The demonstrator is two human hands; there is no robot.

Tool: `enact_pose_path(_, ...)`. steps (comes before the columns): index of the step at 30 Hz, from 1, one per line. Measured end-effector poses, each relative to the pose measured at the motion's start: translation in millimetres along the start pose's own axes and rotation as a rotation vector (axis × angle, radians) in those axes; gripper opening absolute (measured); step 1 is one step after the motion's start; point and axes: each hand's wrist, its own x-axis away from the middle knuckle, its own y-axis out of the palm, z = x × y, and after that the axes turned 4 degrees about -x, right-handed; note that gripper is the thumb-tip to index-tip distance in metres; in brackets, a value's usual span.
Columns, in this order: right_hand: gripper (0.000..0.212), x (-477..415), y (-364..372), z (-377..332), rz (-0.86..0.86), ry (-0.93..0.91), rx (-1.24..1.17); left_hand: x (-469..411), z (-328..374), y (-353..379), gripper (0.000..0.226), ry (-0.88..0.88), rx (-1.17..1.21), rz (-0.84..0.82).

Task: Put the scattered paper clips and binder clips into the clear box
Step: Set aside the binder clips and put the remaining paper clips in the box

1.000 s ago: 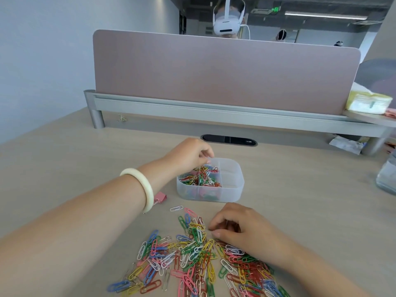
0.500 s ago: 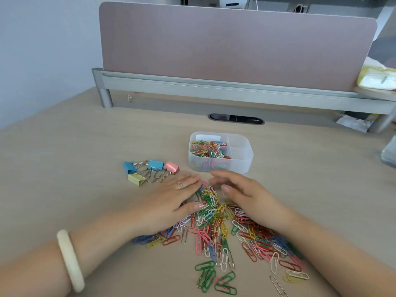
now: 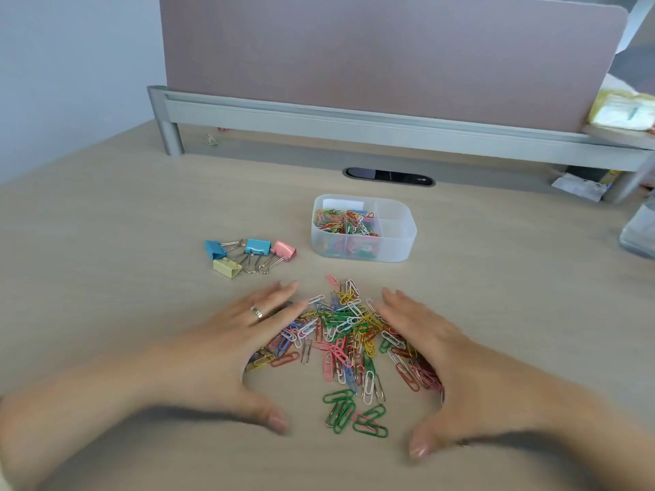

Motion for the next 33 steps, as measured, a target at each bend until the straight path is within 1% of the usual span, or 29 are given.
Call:
enact_pose_path(1,0.093,5.4,4.0,-6.6,0.019,-0.062,0.103,0.3,3.1,2.9,0.115,-0.012,-0.003,0.010)
enact_pose_path(2,0.100,11.8,5.6,-15.6,0.036,-0.104,0.124,-1.5,7.0,4.8,0.112,-0.021,-0.005,0.031)
enact_pose_path(4,0.108,19.5,1.5,-33.6,0.073,-0.100,0.084,-8.5,14.4,7.6,0.104,-0.026,0.002,0.094)
enact_pose_path(6,0.107,4.8,1.4,-36.4,0.142,-0.112,0.018,-19.0,20.7,9.5,0.100,-0.023,0.019,0.153)
enact_pose_path(9,0.102,-17.3,-3.5,-34.8,0.164,-0.108,-0.082,-34.4,23.1,10.8,0.106,-0.031,0.034,0.227)
enact_pose_path(14,0.081,-35.0,-13.1,-30.9,0.194,-0.146,-0.105,-53.6,16.4,3.1,0.108,0.003,0.013,0.358)
enact_pose_path(16,0.072,-41.1,-17.4,-29.6,0.188,-0.151,-0.114,-59.3,15.2,-2.2,0.097,0.033,0.036,0.378)
enact_pose_path(19,0.056,-49.6,-28.2,-28.6,0.149,-0.132,-0.122,-68.7,13.5,-10.1,0.074,0.052,0.115,0.391)
enact_pose_path(21,0.045,-54.7,-34.0,-28.8,0.129,-0.123,-0.110,-75.4,10.1,-13.9,0.057,0.042,0.184,0.382)
enact_pose_path(23,0.037,-58.3,-36.2,-27.8,0.140,-0.120,-0.101,-81.0,7.4,-16.3,0.046,0.046,0.216,0.362)
enact_pose_path(25,0.032,-60.5,-36.0,-26.2,0.161,-0.127,-0.091,-84.5,6.6,-16.9,0.038,0.063,0.206,0.356)
enact_pose_path(29,0.024,-59.8,-34.8,-23.6,0.189,-0.136,-0.101,-85.4,8.2,-16.7,0.031,0.087,0.187,0.391)
enact_pose_path(33,0.020,-57.3,-34.1,-20.9,0.211,-0.143,-0.140,-82.7,9.4,-15.4,0.023,0.077,0.263,0.425)
